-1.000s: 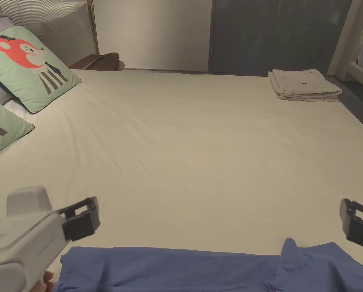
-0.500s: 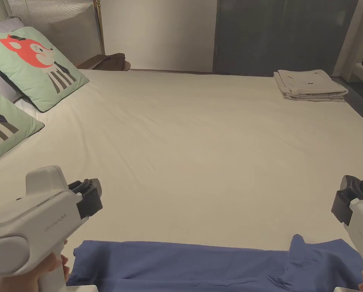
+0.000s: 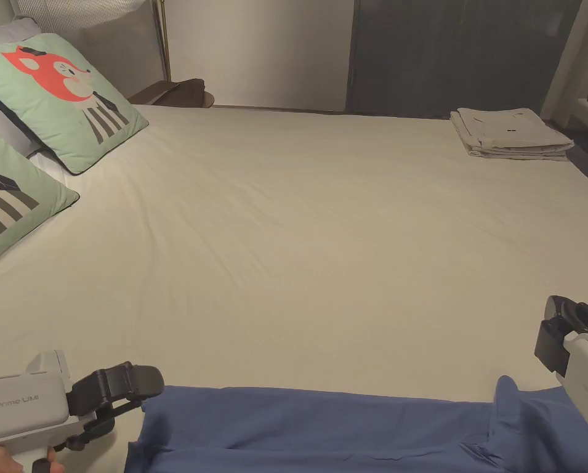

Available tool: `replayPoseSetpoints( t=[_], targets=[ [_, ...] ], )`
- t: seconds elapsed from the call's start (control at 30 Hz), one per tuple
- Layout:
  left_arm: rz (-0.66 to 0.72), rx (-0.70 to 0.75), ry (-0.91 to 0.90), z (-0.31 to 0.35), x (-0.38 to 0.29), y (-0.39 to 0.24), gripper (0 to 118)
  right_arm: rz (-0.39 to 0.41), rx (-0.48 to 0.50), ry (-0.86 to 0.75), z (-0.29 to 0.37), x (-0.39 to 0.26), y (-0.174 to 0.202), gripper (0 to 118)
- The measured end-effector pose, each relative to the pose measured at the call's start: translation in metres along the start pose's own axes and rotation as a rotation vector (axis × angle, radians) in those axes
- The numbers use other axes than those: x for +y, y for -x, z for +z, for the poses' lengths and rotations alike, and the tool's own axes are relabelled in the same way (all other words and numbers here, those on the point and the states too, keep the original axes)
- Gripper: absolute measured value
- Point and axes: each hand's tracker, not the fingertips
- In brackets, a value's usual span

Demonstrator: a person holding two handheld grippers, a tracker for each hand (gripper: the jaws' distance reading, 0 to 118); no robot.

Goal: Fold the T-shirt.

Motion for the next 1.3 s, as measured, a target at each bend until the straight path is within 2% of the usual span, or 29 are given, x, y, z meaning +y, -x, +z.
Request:
replayPoseSetpoints(
  t=[0.03,0.2,0.4,0.5,0.53,0.57,0.6,0.63,0.67,0.7,0.77,0.93,0.97,1.03,1.1,1.3],
  targets=[
    [0.010,0.009,0.010,0.001,-0.025,-0.036,110,0.007,0.000,0.002,0.000,-0.001,0.003,0],
    [0.049,-0.054,0.081,-0.027,-0.040,-0.032,109,0.030,0.011,0.012,0.003,0.001,0.018,0],
    [0.112,-0.173,0.110,-0.044,-0.051,-0.057,109,0.040,0.019,0.010,0.003,0.003,0.028,0],
    [0.091,-0.170,0.124,-0.045,-0.042,-0.045,106,0.042,0.031,0.010,0.005,0.004,0.032,0],
    [0.086,-0.171,0.124,-0.045,-0.042,-0.046,100,0.046,0.033,0.011,0.004,0.004,0.034,0],
    [0.086,-0.167,0.123,-0.044,-0.038,-0.043,88,0.047,0.035,0.011,0.004,0.004,0.034,0],
    [0.090,-0.149,0.114,-0.043,-0.038,-0.042,69,0.047,0.039,0.011,0.004,0.003,0.033,0],
    [0.098,-0.101,0.105,-0.043,-0.037,-0.040,39,0.046,0.043,0.012,0.003,0.003,0.033,0],
    [0.094,-0.041,0.101,-0.043,-0.038,-0.037,18,0.045,0.044,0.014,0.003,0.002,0.033,0],
    [0.093,-0.005,0.106,-0.042,-0.038,-0.035,11,0.044,0.045,0.015,0.003,0.002,0.034,0],
    [0.165,-0.108,0.114,-0.037,-0.040,-0.027,9,0.042,0.046,0.018,0.001,-0.004,0.032,0],
    [0.143,-0.085,0.097,-0.024,-0.023,-0.003,5,0.042,0.041,0.018,0.001,-0.001,0.030,0],
    [0.142,-0.075,0.091,-0.022,-0.026,-0.023,5,0.041,0.040,0.017,0.001,0.000,0.029,0],
    [0.150,-0.060,0.073,-0.011,-0.020,-0.019,4,0.038,0.037,0.010,0.004,0.002,0.030,0],
    [0.175,-0.037,0.033,0.020,-0.010,0.011,4,0.036,0.034,0.005,0.005,0.003,0.029,0],
    [0.194,0.057,-0.064,0.062,0.005,0.024,4,0.031,0.049,-0.001,0.005,0.004,0.032,0]
  ],
)
